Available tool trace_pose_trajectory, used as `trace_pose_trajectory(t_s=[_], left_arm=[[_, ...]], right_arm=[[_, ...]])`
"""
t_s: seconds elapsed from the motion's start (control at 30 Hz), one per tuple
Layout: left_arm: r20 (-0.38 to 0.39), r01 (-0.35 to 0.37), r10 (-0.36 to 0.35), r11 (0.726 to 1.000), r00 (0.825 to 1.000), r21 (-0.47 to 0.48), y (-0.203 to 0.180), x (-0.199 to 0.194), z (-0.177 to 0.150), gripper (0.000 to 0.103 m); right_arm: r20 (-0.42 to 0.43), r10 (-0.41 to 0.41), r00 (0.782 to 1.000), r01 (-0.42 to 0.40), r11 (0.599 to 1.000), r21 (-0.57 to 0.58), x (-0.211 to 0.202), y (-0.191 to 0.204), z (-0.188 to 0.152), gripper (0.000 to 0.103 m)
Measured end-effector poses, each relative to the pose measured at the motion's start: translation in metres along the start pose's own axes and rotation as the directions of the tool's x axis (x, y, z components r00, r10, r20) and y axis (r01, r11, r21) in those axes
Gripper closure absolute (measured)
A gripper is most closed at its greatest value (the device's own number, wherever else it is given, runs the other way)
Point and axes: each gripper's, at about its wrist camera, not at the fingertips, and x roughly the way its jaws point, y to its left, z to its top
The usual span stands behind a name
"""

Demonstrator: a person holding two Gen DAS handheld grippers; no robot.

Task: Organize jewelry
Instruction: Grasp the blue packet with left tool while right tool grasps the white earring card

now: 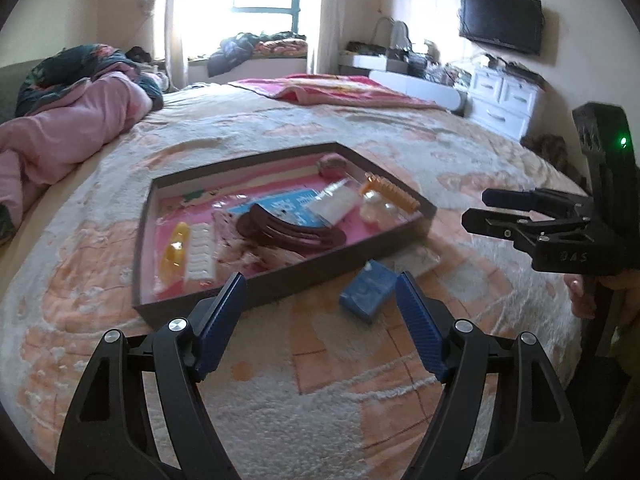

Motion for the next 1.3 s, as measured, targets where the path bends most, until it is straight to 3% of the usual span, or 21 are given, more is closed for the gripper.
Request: trace_pose_trajectory(t_s=[0.53, 0.7, 0.77, 0.9, 1.3], left_arm=[[-0.114, 0.123, -0.115, 0.99, 0.987, 0.069, -0.023, 0.054, -0.002, 0.037], [-0.142, 0.163, -0.155, 0.986, 0.978, 0.043, -0.022, 0.065, -0.001, 0.052], [-0.152, 0.173, -0.166, 0.984, 0.974, 0.036, -0.022, 0.068, -0.001, 0.064], [-0.155, 0.175, -0.17, 0.984, 0.973, 0.023, -0.019, 0.066, -0.002, 0.072], [-0.107, 0.118, -0.126, 0.99, 0.986, -0.073, 0.016, 0.037, -0.008, 0.078]], right_arm=[[-0.085, 0.033, 0.996, -0.03, 0.999, 0.035, 0.02, -0.016, -0.021, 0.033], [-0.119, 0.059, 0.991, -0.056, 0.998, 0.033, 0.036, -0.014, -0.02, 0.033], [-0.13, 0.068, 0.989, -0.065, 0.997, 0.034, 0.043, -0.012, -0.019, 0.033], [-0.149, 0.084, 0.985, -0.082, 0.996, 0.023, 0.052, -0.005, -0.016, 0.033], [-0.188, 0.103, 0.977, -0.105, 0.994, 0.0, 0.077, 0.031, -0.011, 0.033]])
